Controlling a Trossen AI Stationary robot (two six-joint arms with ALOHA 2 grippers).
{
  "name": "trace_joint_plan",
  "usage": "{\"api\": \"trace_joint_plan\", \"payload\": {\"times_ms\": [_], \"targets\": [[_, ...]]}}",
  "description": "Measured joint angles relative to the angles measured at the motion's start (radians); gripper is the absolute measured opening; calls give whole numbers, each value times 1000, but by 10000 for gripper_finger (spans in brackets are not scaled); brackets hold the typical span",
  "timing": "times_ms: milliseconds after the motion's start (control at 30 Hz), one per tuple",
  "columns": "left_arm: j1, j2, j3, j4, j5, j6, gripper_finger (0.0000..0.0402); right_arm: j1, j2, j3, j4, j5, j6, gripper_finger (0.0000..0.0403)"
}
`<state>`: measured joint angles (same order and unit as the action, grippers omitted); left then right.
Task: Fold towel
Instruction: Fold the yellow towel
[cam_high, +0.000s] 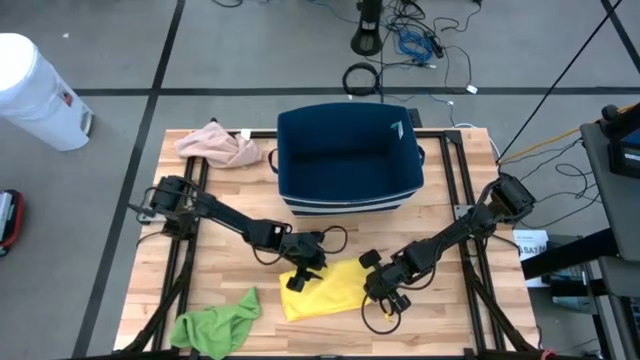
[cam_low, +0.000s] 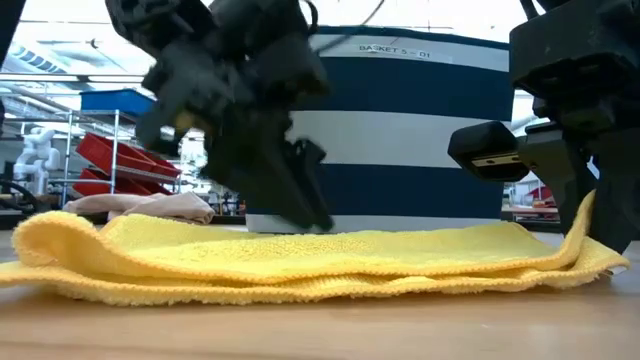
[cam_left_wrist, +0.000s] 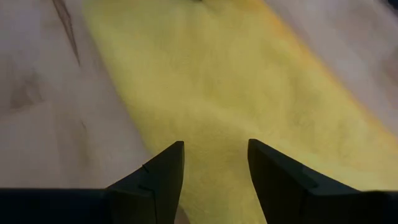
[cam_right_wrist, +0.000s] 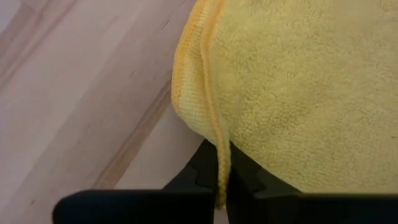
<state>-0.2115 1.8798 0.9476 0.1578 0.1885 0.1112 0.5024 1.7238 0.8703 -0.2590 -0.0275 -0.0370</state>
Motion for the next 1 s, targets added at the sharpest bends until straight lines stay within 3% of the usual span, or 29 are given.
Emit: {"api": "trace_joint_plan", "payload": {"times_ms": [233, 567, 1000], "targets": [[4, 50, 0, 128, -44, 30, 183, 10, -40, -3, -23, 36, 0, 2], [33, 82, 1, 134, -99, 52, 183, 10, -74, -1, -139, 82, 32, 2], [32, 116, 1, 200, -114, 56, 183, 25, -163, 0, -83, 166, -45, 2]]}}
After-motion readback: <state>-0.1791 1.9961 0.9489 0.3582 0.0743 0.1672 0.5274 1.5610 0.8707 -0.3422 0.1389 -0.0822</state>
